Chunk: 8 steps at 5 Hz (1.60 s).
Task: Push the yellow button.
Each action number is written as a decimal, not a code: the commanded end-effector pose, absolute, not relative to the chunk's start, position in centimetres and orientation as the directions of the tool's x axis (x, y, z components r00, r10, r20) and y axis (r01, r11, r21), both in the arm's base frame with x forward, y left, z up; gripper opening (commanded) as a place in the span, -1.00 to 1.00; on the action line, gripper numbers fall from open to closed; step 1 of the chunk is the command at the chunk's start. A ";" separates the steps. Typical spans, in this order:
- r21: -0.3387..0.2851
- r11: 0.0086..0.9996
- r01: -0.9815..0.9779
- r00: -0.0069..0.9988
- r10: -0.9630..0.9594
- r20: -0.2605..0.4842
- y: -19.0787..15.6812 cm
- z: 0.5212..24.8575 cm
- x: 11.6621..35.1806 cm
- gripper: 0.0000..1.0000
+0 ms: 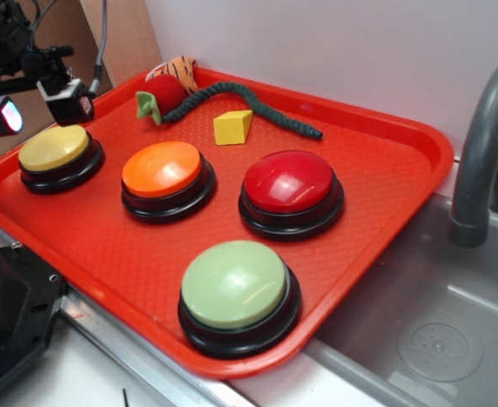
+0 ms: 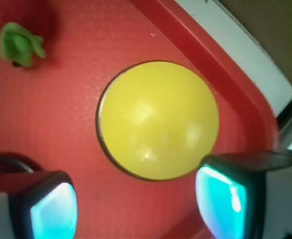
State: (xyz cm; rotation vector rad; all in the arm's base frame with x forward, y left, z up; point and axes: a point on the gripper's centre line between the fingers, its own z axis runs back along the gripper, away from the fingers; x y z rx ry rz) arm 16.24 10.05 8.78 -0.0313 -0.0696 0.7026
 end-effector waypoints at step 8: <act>-0.003 0.831 -0.557 0.824 0.553 0.124 9.1 14.7 16.5 1.00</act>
